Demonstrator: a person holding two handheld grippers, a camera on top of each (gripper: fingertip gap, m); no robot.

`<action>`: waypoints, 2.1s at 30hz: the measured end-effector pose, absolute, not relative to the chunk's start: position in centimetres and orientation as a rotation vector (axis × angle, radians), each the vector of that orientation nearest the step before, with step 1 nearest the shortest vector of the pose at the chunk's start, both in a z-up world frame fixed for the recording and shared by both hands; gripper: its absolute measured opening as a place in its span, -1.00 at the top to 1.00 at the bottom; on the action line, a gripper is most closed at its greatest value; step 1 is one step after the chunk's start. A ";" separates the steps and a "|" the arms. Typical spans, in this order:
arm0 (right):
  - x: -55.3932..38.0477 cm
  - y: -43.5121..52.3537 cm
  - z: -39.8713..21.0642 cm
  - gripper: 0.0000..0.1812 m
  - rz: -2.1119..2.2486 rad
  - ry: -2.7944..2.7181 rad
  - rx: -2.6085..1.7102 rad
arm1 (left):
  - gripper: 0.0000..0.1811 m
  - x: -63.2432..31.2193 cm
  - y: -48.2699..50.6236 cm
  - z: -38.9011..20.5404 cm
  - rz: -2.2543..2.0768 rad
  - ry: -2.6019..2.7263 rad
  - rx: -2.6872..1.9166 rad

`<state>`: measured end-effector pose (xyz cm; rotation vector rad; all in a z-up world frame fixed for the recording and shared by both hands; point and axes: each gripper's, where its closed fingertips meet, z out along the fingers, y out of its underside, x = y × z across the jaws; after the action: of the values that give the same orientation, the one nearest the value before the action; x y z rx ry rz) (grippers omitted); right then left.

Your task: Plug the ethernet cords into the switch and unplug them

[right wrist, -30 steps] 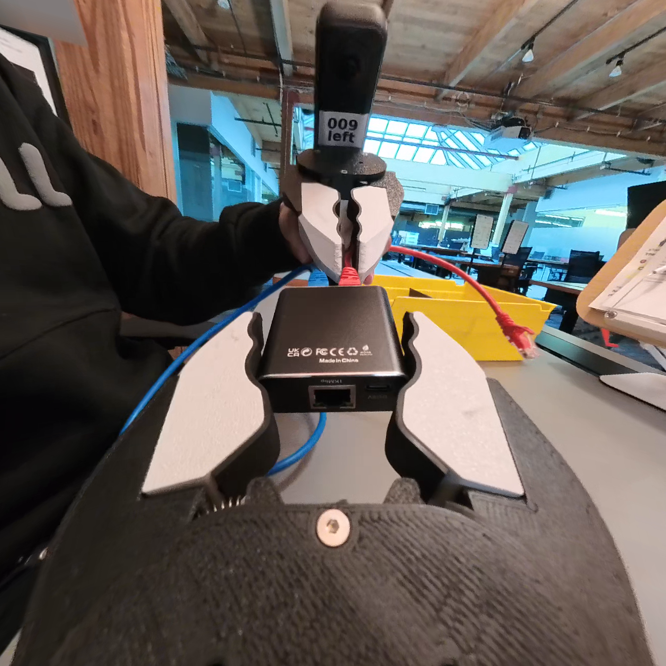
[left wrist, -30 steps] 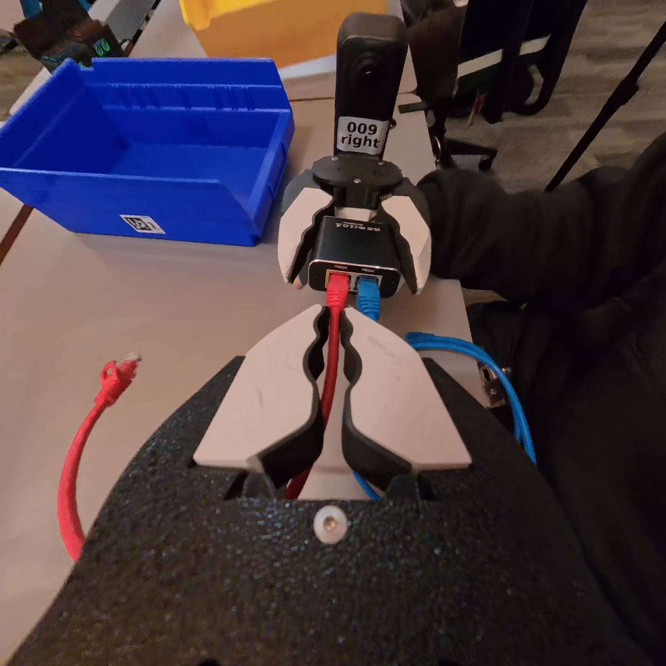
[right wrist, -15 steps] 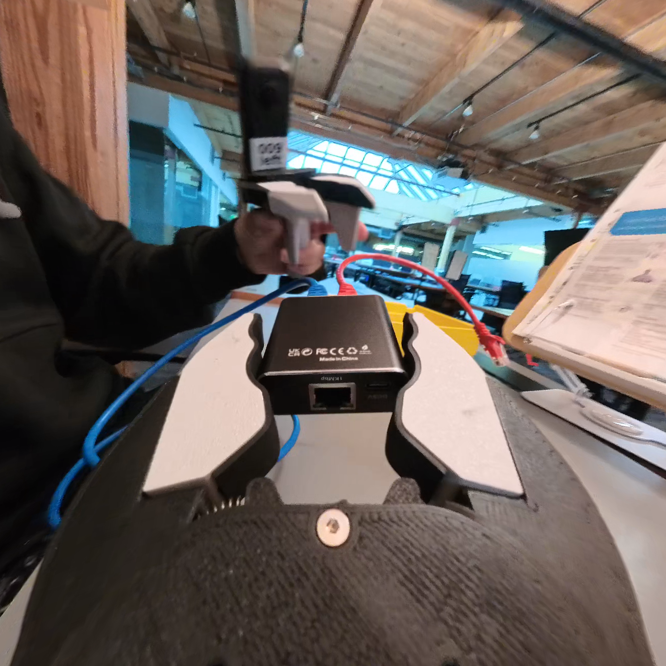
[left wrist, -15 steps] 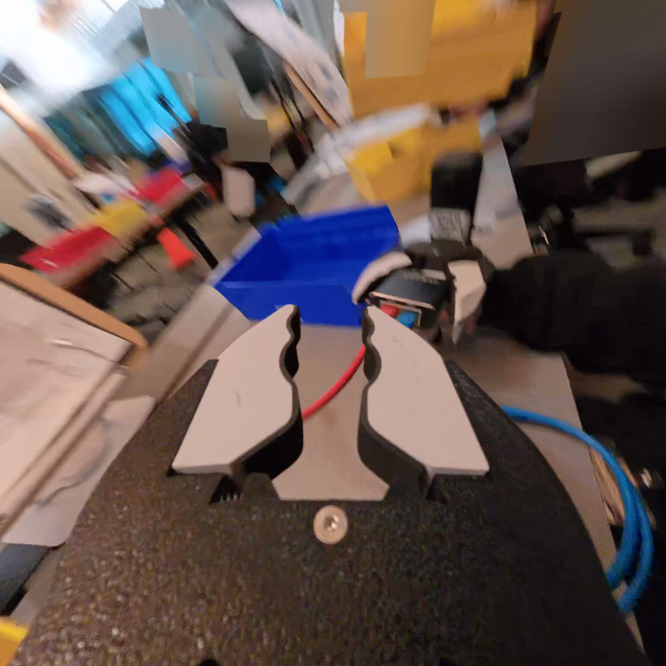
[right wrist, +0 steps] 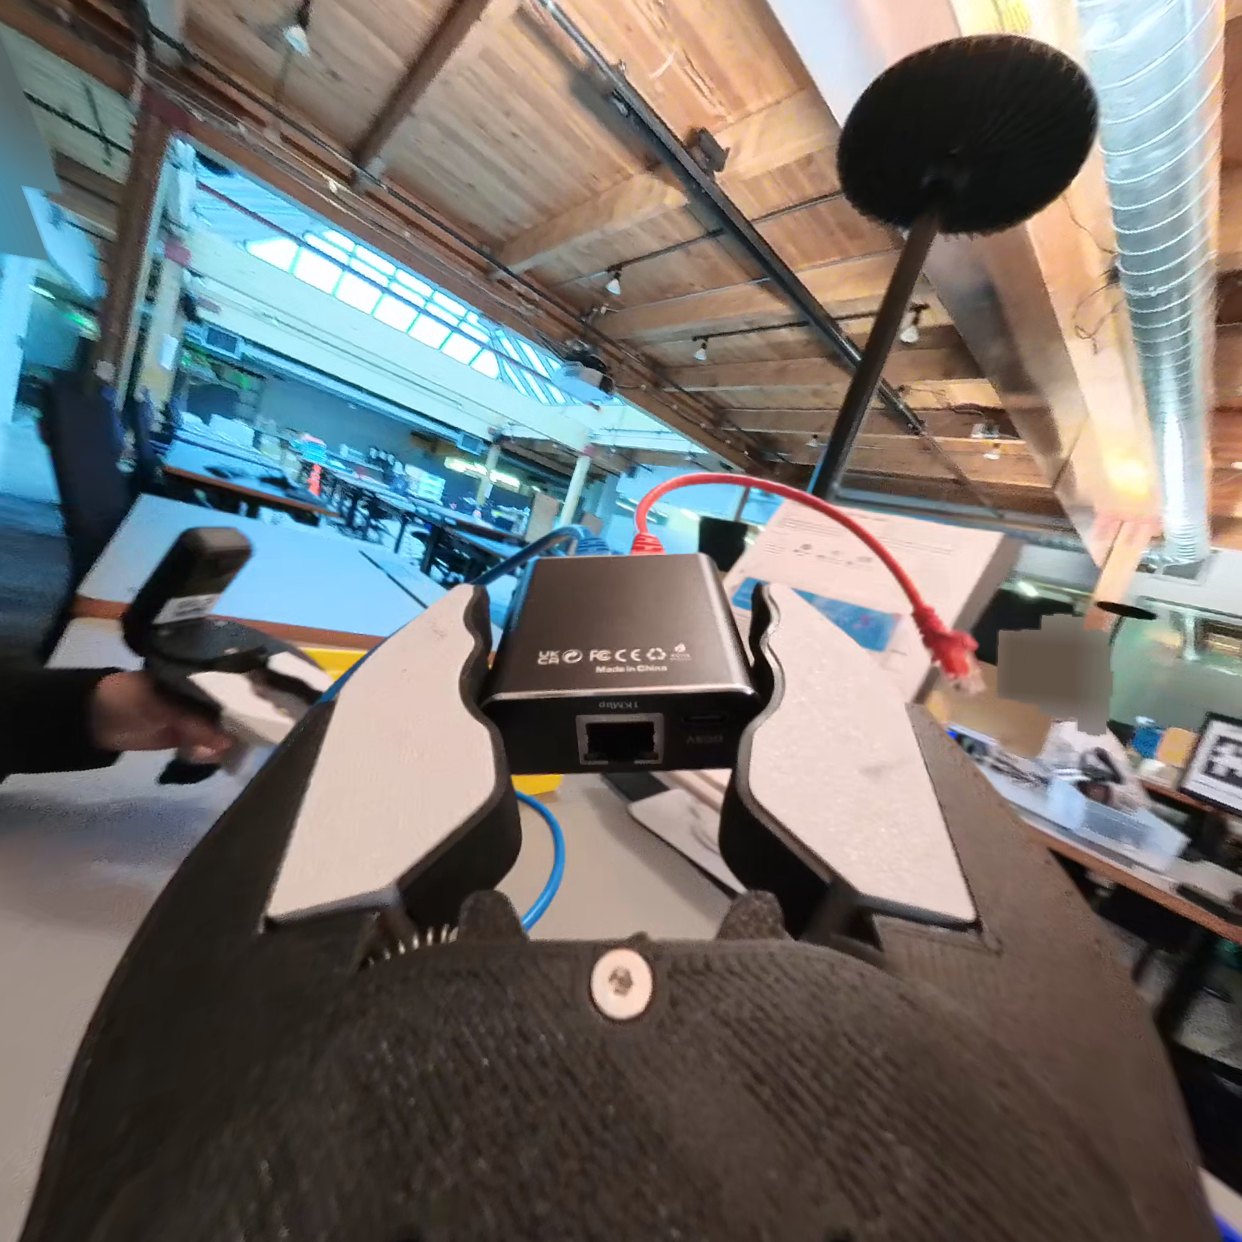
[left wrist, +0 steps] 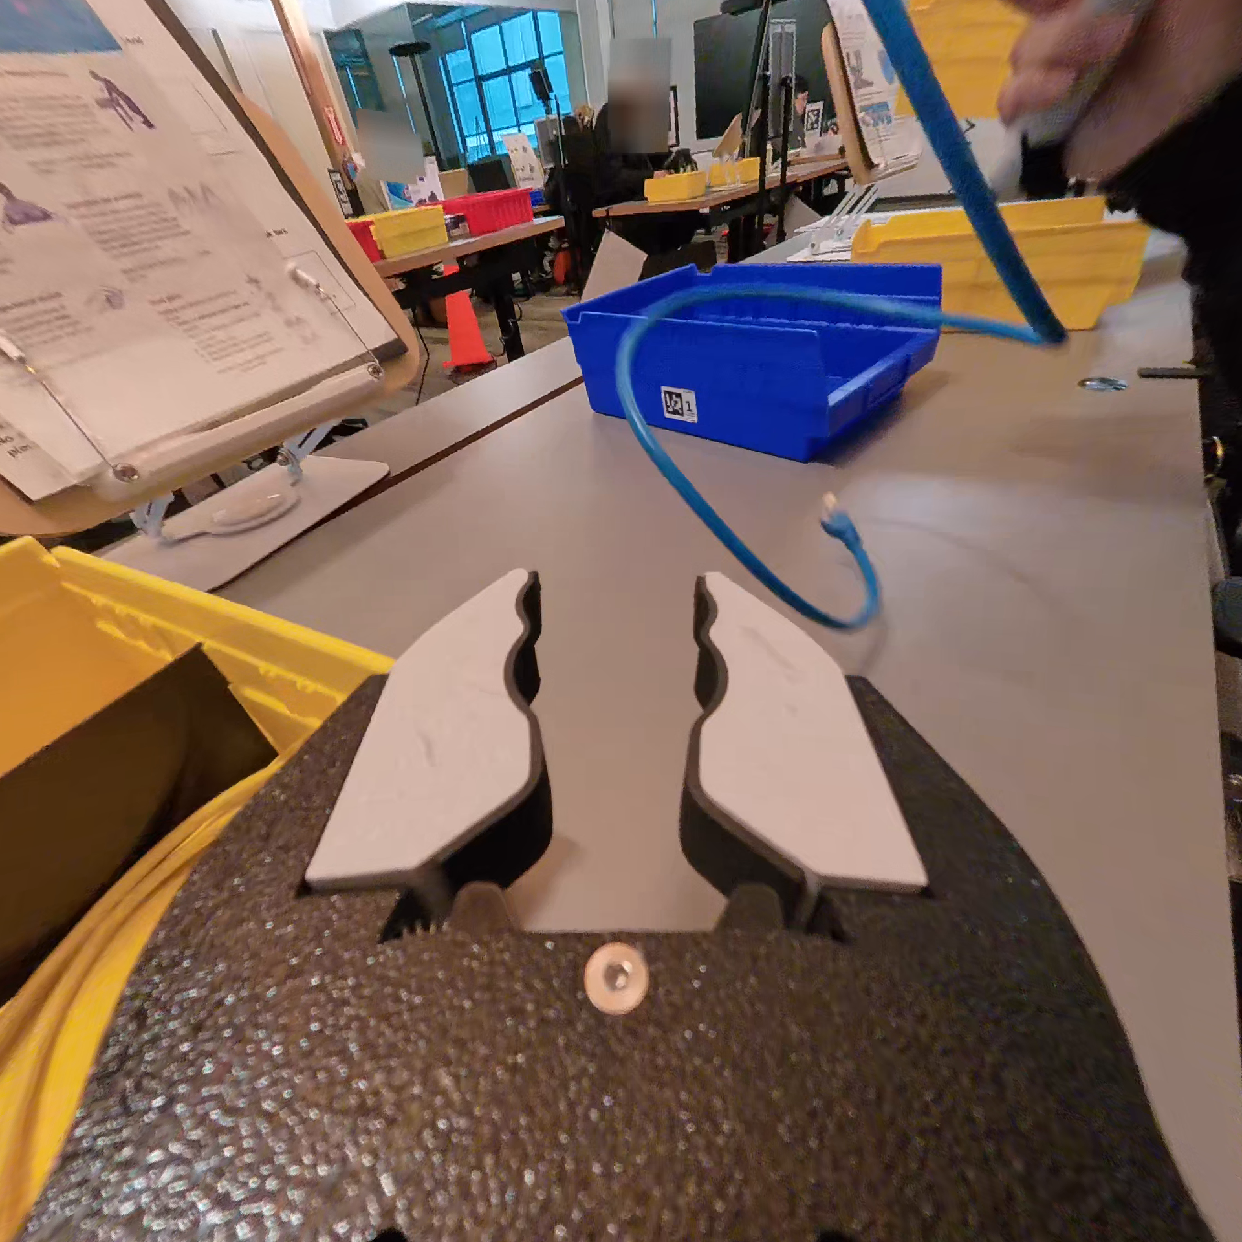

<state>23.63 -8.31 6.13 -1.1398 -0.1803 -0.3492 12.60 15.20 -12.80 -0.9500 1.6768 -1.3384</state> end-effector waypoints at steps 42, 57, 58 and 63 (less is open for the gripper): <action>12.6 3.6 -8.1 0.08 -0.278 -0.550 -1.569 | 0.72 13.0 2.5 -7.6 -2.436 2.586 -1.229; 21.4 3.6 -7.7 0.21 -1.115 0.090 -1.518 | 0.12 19.3 4.7 -7.9 -1.738 1.650 -1.124; 21.4 3.9 -8.0 0.21 -1.142 0.089 -1.527 | 0.13 19.3 4.3 -7.8 -1.737 1.640 -1.099; 20.6 4.5 -8.3 0.21 -1.253 0.058 -1.552 | 0.19 19.9 3.5 -9.1 -1.655 1.689 -1.180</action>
<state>20.65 4.46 -8.33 -1.5524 0.0579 -1.2535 19.90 3.47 -9.09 -1.1803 1.6890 -1.6546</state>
